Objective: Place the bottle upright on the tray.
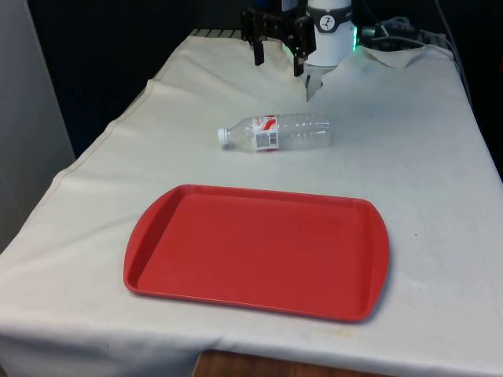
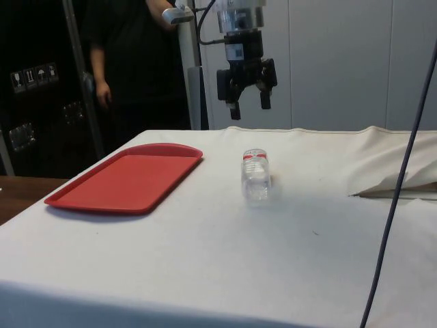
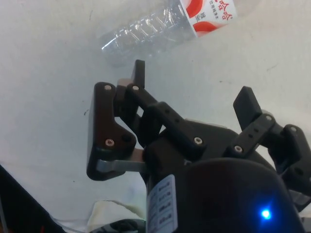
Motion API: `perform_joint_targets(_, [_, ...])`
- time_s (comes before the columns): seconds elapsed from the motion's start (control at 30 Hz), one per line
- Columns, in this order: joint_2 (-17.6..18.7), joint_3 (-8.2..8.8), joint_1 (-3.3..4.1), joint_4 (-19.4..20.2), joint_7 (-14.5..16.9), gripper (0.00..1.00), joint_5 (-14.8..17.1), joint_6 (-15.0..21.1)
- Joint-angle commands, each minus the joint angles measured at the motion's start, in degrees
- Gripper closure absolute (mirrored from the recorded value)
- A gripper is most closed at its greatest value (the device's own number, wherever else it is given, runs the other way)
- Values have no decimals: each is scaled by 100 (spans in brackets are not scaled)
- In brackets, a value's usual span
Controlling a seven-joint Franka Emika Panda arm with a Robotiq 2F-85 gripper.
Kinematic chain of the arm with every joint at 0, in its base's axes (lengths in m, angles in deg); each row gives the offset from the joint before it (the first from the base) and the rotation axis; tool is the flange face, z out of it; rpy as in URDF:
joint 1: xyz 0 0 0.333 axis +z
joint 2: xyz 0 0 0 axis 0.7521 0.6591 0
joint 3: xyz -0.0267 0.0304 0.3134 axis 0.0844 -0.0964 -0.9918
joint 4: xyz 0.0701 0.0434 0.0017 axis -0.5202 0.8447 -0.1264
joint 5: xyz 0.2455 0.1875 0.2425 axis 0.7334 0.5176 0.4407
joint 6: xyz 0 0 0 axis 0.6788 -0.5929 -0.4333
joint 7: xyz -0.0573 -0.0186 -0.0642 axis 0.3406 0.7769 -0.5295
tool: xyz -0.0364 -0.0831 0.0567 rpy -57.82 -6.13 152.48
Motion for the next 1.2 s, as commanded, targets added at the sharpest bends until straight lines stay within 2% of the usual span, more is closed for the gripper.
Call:
perform_joint_targets(0.0, [17,0,-6,11,-80,0,-63,92])
perform_joint_targets(0.1, [40,0,-6,11,-109,0,-80,143])
perform_joint_targets(0.13, [23,0,0,0,-34,0,-11,57])
perform_joint_targets(0.17, [52,0,-6,11,-120,0,-86,166])
perform_joint_targets(0.43, [229,29,-23,34,-115,0,-40,441])
perform_joint_targets(0.47, [195,17,-11,17,-74,0,-11,332])
perform_joint_targets(0.53, [309,57,-23,34,-97,0,-11,533])
perform_joint_targets(0.67, [424,97,-29,29,-74,0,40,647])
perform_joint_targets(0.7, [395,92,-23,17,-74,0,6,561])
perform_joint_targets(0.77, [504,132,-40,23,-69,0,74,728])
perform_joint_targets(0.93, [642,201,-46,17,-34,0,178,865])
perform_joint_targets(0.97, [625,206,-34,11,-74,0,97,802])
perform_joint_targets(1.17, [779,275,-52,6,-29,0,275,997])
